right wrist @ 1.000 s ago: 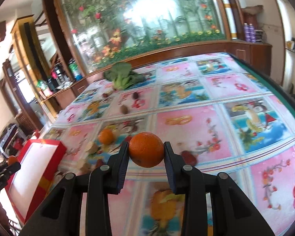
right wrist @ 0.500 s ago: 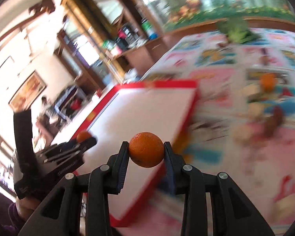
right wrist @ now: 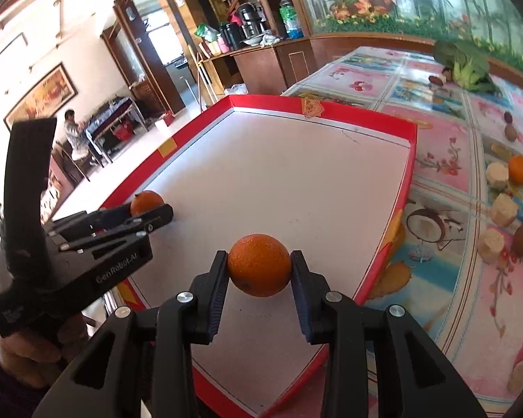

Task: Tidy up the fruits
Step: 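Carry both oranges over the red-rimmed tray and open both grippers to drop them, then grasp a red date with the right gripper while the left gripper grasps a beige cube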

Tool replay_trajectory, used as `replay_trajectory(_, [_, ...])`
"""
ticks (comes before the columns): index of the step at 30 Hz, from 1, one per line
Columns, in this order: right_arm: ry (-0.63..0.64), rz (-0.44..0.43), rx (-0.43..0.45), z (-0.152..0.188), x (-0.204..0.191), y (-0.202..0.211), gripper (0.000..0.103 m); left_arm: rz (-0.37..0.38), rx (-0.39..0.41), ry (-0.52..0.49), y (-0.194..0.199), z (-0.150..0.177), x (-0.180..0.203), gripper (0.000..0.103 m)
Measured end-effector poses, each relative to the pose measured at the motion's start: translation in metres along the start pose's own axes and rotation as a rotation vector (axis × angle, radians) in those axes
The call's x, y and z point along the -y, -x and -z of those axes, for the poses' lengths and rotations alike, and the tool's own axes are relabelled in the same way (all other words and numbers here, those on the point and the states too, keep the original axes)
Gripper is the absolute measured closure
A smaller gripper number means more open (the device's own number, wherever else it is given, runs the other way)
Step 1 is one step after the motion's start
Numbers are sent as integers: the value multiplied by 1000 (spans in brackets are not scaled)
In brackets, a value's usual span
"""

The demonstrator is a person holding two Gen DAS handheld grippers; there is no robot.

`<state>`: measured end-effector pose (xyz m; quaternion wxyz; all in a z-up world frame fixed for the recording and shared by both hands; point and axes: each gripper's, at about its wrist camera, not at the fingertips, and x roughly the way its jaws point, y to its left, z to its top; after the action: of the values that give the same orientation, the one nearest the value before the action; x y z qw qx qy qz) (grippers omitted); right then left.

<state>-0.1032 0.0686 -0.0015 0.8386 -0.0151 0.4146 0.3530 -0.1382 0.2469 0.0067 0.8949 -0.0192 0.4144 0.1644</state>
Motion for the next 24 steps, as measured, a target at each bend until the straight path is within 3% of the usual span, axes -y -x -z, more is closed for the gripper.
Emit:
replay_trajectory(1, [8, -3, 2, 0, 0, 1, 66, -2, -4, 1, -1, 0, -1, 67])
replay_trajectory(3, [7, -23, 19, 4, -1, 7, 48, -10, -15, 5, -3, 0, -1, 67])
replay_trajectory(4, [8, -25, 37, 6, -2, 11, 45, -14, -18, 6, -4, 1, -1, 67])
replay_trajectory(6, [21, -25, 94, 9, -1, 22, 44, -24, -19, 11, -3, 1, -2, 62])
replay_trajectory(8, [37, -20, 139, 9, 5, 34, 44, -43, -8, 16, 0, 0, -3, 40])
replay_trajectory(10, [37, -10, 181, 11, 13, 47, 44, -65, 16, 20, 6, -1, -4, 28])
replay_trajectory(13, [4, 30, 245, 13, 37, 71, 44, -89, 51, 2, 16, -4, 1, 26])
replay_trajectory(19, [-117, 194, 329, 25, 112, 126, 44, -51, 94, -54, 35, -5, 23, 22])
replay_trajectory(24, [-225, 384, 313, 40, 186, 167, 44, 26, 113, -120, 52, -9, 55, 21])
